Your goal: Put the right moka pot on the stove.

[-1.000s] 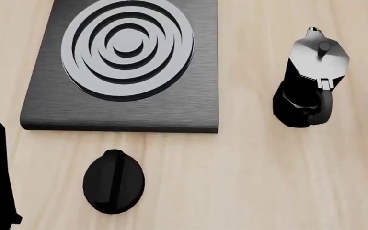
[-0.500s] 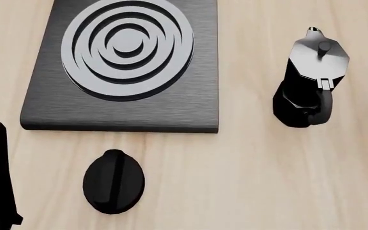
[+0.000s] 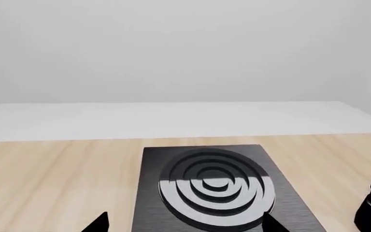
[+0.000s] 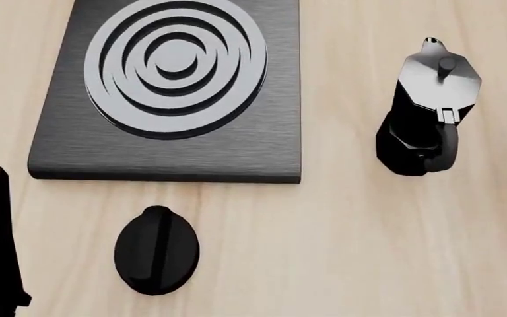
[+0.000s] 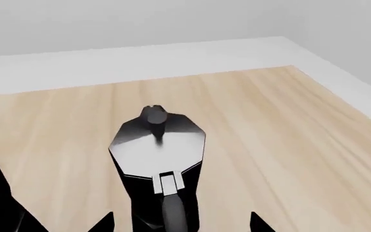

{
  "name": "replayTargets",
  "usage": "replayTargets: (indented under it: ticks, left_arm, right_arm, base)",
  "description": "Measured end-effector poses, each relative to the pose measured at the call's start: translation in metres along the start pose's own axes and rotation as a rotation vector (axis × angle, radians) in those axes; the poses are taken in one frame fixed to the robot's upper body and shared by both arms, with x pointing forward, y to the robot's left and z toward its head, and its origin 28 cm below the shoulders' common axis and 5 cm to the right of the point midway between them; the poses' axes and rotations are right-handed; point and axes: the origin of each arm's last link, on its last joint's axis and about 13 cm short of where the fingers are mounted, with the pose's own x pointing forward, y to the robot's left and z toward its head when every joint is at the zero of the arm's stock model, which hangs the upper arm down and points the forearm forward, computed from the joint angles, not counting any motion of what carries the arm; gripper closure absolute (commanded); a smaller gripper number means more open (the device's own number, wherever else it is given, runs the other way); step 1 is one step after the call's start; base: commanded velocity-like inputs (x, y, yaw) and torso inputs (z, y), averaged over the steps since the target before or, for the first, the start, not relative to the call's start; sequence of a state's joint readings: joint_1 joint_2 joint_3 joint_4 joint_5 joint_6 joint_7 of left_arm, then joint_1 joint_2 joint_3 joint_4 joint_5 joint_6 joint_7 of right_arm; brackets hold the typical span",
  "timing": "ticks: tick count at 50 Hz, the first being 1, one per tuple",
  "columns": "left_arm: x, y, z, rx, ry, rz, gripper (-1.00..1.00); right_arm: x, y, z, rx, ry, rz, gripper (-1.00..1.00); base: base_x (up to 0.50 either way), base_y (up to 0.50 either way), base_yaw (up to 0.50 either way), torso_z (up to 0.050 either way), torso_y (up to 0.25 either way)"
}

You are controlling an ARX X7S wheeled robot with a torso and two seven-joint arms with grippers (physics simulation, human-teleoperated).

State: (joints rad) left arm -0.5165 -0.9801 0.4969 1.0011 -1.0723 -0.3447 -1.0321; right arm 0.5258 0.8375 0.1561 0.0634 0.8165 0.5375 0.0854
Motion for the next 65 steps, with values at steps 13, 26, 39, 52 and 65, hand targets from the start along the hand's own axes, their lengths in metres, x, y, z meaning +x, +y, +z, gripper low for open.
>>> replayTargets:
  ticks: [13, 26, 39, 52, 65]
  left_arm:
    - [0.0, 0.0, 0.0, 0.003, -0.001, -0.002, -1.0]
    - [0.0, -0.001, 0.0, 0.005, -0.002, -0.005, -1.0]
    - [0.0, -0.001, -0.001, 0.006, -0.003, -0.005, -1.0]
    - [0.0, -0.001, -0.001, 0.007, -0.003, -0.004, -1.0]
    - [0.0, -0.001, 0.0, 0.008, -0.005, -0.003, -1.0]
  right_arm:
    - [0.016, 0.003, -0.004, -0.017, 0.026, -0.001, -1.0]
    - [0.019, 0.004, -0.012, -0.015, 0.05, 0.002, 1.0]
    - [0.016, 0.004, -0.015, 0.01, 0.052, 0.007, 1.0]
    - [0.011, 0.005, -0.014, 0.009, 0.056, 0.005, 1.0]
    - [-0.014, 0.009, 0.02, -0.006, 0.013, 0.017, 1.0]
  base:
    - [0.0, 0.0, 0.0, 0.0, 0.0]
    - [0.0, 0.0, 0.0, 0.0, 0.0]
    - [0.0, 0.0, 0.0, 0.0, 0.0]
    - [0.0, 0.0, 0.0, 0.0, 0.0]
    - [0.0, 0.0, 0.0, 0.0, 0.0]
